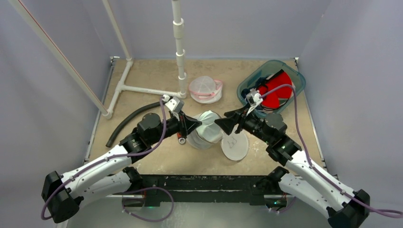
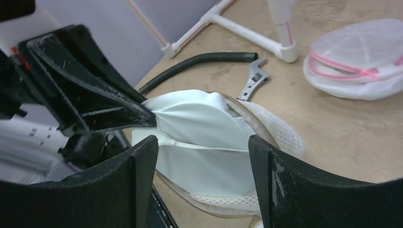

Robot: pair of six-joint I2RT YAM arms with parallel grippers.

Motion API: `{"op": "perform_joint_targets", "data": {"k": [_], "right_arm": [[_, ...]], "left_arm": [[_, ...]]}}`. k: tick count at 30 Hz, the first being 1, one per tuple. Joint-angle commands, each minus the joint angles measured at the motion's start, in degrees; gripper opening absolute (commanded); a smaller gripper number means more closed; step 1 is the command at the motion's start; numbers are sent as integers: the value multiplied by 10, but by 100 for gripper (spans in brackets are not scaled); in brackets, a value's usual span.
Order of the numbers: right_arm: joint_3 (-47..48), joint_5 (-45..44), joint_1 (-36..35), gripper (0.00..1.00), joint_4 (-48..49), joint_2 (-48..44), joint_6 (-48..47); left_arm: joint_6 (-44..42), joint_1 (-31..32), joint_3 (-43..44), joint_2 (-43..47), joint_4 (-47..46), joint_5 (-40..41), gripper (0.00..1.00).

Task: Unzip the laundry bag and remove the bra
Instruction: Pick up the bra from the laundry bag.

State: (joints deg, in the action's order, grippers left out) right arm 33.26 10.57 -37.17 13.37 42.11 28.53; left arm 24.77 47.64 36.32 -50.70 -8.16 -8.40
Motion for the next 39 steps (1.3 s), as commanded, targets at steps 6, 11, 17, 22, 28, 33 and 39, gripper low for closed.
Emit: {"op": "perform_joint_targets", "data": {"k": [6,11,17,22,28,33,39], "right_arm": [[16,117,2,74,25,32,-54],[-1,116,4,73,36,46,-51],[-15,121,5,73,48,39,-38],[-24,205,5,64,88,57,-30],[-16,252,5,30,98,107,-25],[-8,211,5,0,83,84,-24],[52,116,5,0,5,47,-51]], "left_arm": [[-11,-3,-13,30,-100,-82,0],[-10,-3,-18,40,-100,-83,0],[-11,-3,-22,48,-96,-82,0],[-4,-2,-27,40,-111,-77,0],[16,-2,-35,8,-138,-70,0],[32,-2,-34,11,-98,9,11],[64,-2,-25,47,17,144,63]]}}
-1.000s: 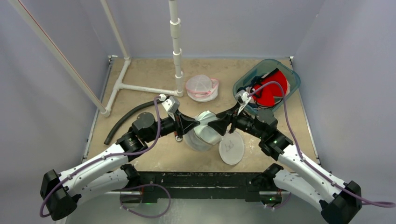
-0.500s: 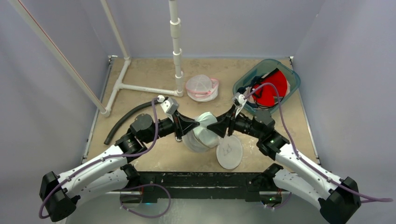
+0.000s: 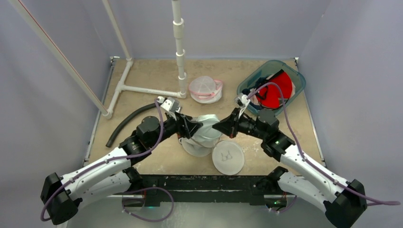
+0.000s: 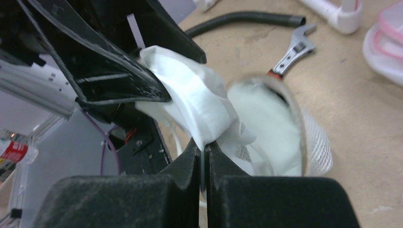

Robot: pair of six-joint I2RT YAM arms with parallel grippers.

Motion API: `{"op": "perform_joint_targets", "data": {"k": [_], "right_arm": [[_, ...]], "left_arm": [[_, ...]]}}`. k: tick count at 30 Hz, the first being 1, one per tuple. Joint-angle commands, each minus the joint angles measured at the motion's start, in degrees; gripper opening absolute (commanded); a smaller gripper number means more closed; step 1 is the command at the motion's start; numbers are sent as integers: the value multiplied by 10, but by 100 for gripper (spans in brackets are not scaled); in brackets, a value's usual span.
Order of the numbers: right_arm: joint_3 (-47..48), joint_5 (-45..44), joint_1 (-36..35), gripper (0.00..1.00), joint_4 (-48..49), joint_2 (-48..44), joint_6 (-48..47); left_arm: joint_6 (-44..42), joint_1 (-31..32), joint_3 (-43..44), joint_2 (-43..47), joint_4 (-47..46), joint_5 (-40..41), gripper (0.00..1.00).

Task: Unzip the laundry bag and remove the bra
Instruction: Pick up the bra from the laundry bag.

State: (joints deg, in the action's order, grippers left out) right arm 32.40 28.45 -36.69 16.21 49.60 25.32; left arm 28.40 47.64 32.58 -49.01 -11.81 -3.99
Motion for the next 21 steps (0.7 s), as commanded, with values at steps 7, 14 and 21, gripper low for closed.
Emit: {"op": "perform_joint_targets", "data": {"k": [7,14,21], "right_arm": [[90,-88,0,0,-45,-31,-32],[165,-115,0,0,-66,-50,-36],[286,-113,0,0,-129,-24,-59]], "left_arm": [[76,-3,-10,64,109,152,65],[98,-2,0,119,156,232,66],[47,-2,-1,171,79,230,66]]}}
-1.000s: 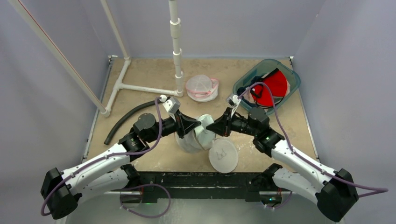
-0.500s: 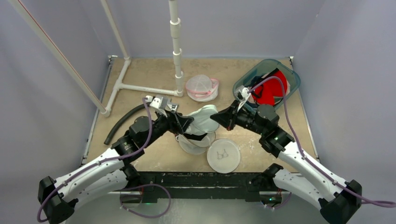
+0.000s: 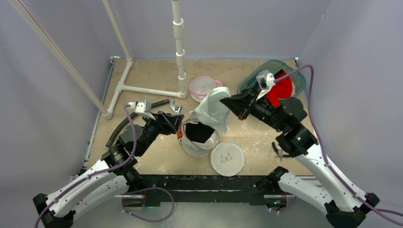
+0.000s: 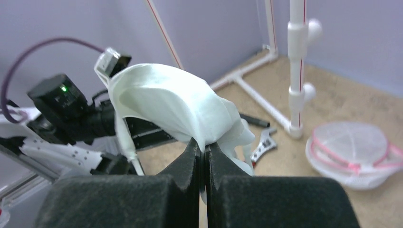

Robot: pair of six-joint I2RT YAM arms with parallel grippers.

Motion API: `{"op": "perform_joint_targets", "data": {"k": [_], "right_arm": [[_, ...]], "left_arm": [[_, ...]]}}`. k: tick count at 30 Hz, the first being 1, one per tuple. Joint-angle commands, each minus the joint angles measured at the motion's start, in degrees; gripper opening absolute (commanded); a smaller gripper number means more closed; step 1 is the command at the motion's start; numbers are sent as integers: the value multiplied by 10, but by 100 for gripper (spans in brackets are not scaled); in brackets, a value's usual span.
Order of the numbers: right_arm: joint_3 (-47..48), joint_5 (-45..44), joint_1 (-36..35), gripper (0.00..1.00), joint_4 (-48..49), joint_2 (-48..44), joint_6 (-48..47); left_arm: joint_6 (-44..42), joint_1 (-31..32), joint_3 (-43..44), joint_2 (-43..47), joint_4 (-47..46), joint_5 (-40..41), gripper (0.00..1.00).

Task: Unzip the laundry bag and remove the bra
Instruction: Pick up the bra from the laundry bag.

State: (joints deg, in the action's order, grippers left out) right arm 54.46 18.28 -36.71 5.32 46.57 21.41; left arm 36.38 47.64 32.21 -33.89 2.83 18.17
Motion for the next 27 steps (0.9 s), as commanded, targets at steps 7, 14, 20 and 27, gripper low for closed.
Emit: {"op": "perform_joint_targets", "data": {"k": [7,14,20,27], "right_arm": [[142,-8,1,0,-62,25,-16],[171,8,1,0,-98,34,13],[176,40,0,0,-98,36,44],[182,60,0,0,-97,49,80]], "left_arm": [[-134,-2,42,4,-141,-105,70],[-223,-3,131,-28,-168,-299,80],[-236,-2,194,-122,-135,-412,82],[-235,-2,165,-166,-163,-423,82]]}}
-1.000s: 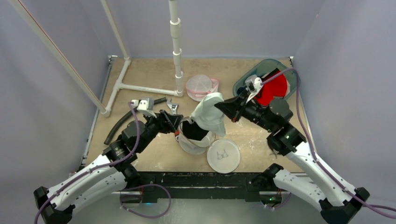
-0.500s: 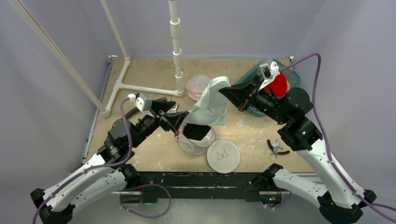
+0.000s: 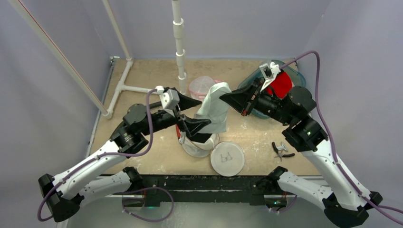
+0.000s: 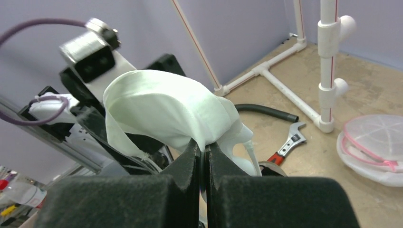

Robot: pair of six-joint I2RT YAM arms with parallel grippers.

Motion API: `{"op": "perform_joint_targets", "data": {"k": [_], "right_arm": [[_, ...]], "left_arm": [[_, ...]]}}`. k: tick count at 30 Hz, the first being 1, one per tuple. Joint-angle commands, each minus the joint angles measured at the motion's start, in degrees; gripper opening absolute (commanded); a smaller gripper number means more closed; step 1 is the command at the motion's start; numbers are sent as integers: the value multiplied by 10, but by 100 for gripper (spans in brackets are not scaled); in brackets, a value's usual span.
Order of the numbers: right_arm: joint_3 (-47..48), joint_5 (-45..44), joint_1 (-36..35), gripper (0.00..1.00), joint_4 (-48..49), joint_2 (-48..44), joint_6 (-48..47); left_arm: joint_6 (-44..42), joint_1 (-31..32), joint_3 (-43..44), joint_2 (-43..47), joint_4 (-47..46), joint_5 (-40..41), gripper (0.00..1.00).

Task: Unzip the laundry bag and remove the bra
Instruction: Pick up the bra from the laundry bag.

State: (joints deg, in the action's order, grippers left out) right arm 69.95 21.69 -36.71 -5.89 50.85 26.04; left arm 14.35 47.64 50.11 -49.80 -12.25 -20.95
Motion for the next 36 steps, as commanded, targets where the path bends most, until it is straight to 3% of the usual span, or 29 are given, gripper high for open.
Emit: {"op": "perform_joint_targets", "data": {"k": [1,3,4,6,8,10,11,14,18,22,26,36], "right_arm": [[27,28,0,0,17,9,42],[27,38,0,0,23,16,53],[28,42,1,0,26,20,58],[29,44,1,0,25,27,60],[24,37,1,0,24,30,56],[16,35,0,0,23,30,50],[11,34,1,4,24,28,49],[-7,38,1,51,26,21,34],[-39,52,2,81,30,-8,16],[-95,94,3,89,76,-42,29],[-163,166,3,91,171,-65,56],[-236,187,3,92,348,-45,165]], "left_arm": [[-15,-2,-20,-8,-15,-31,81],[-12,-2,-36,-11,-29,-22,76],[-11,-2,-40,-12,-35,-15,68],[0,-2,-49,-13,-51,-10,45],[20,-3,-62,-8,-78,-1,16],[47,-2,-80,1,-113,8,0],[63,-2,-88,5,-129,14,0],[109,-3,-103,16,-164,24,0],[146,-4,-105,31,-171,29,0],[169,-13,-102,38,-176,8,0],[197,-17,-92,24,-206,-51,0],[231,-17,-92,-10,-273,-127,0]]}}
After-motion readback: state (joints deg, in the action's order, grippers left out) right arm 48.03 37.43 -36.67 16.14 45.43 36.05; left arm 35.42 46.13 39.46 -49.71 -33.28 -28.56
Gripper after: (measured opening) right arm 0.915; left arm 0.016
